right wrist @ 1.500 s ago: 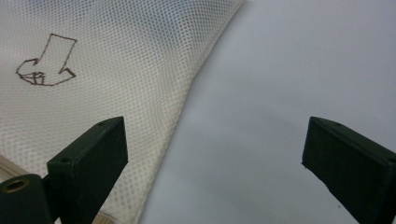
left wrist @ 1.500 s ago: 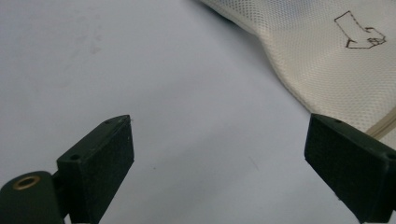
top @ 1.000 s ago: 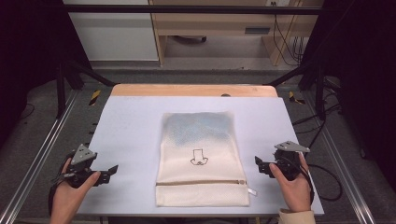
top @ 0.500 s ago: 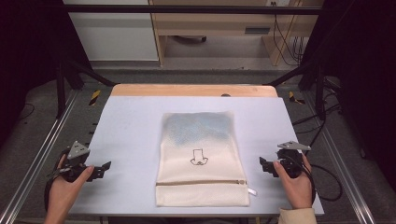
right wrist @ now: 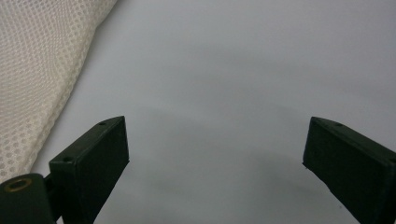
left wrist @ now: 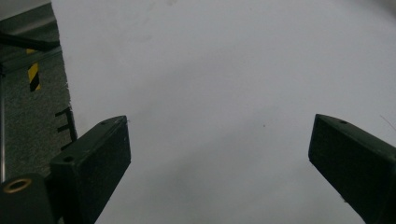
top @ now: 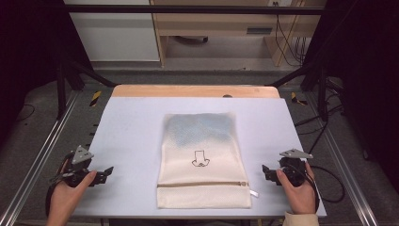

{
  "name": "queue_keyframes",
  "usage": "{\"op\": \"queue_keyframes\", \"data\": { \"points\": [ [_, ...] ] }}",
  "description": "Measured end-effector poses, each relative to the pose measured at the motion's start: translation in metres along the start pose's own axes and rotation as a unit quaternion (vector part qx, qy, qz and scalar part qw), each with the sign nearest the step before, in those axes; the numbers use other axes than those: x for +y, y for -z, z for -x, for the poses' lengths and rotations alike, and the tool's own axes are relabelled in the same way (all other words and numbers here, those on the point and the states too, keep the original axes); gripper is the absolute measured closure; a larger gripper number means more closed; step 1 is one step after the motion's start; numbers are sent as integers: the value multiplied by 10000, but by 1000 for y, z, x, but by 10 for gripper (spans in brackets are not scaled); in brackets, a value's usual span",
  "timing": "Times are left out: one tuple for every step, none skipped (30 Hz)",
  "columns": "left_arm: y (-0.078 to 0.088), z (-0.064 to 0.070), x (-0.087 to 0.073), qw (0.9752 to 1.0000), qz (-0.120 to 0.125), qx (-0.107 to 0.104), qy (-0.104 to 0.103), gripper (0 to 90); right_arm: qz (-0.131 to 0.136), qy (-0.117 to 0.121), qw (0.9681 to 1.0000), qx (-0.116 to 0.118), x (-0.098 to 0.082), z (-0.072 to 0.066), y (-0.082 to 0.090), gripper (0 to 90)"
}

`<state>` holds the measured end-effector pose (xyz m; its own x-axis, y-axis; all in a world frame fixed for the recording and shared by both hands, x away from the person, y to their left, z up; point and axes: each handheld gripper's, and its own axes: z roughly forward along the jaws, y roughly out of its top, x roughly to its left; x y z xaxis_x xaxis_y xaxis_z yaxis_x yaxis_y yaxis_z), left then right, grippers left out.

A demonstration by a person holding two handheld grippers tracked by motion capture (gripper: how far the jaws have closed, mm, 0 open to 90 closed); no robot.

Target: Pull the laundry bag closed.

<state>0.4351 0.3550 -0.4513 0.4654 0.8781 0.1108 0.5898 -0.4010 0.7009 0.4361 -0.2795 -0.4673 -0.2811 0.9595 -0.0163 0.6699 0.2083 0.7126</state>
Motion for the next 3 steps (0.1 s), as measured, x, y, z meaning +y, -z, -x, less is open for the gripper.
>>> {"op": "queue_keyframes", "data": {
  "points": [
    [-1,1,0,10000,-8,-14,-9,57,14,23,10000,-12,0,0,0,74],
    [-2,2,0,10000,-28,-20,-41,56,12,21,10000,-20,0,-1,-1,74],
    [-2,2,1,10000,-13,-3,-55,56,-9,30,10000,-25,0,-1,-1,74]
  ]
}}
